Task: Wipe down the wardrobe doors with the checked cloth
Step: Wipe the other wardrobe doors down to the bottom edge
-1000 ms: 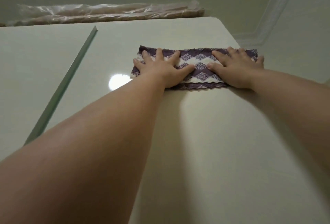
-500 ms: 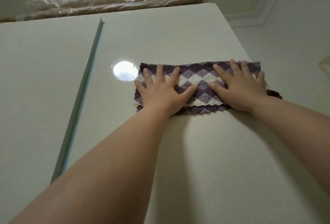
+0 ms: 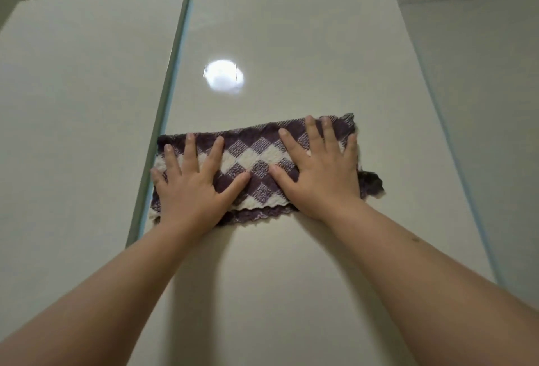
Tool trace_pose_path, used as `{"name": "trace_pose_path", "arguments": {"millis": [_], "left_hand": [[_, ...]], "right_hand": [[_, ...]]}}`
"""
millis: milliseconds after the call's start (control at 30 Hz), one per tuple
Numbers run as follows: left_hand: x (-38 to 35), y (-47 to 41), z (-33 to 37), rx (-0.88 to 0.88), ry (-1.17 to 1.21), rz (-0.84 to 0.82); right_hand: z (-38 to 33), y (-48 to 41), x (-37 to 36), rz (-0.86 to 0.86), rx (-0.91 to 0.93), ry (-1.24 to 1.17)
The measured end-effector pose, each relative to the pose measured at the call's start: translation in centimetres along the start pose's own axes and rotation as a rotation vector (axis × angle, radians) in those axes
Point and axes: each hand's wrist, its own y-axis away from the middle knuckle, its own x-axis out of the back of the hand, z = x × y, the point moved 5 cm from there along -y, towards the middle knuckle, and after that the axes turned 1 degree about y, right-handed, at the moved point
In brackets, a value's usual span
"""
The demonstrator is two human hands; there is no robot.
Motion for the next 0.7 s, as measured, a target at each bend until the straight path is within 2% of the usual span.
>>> {"name": "trace_pose_path", "arguments": {"millis": [133, 333, 700], "left_hand": [[-0.3, 4.4, -1.0, 0.037, -0.017, -0.050], [-0.2, 3.2, 0.5, 0.132, 0.049, -0.124], [-0.5, -5.6, 10.5, -0.011, 0.006, -0.188]], "right_hand": [[-1.4, 4.5, -0.5, -0.018, -0.016, 0.002], [-0.5, 4.1, -0.4, -0.043, -0.017, 0.049], [10.0, -4.0, 2.2, -0.075, -0.094, 0.118]]}}
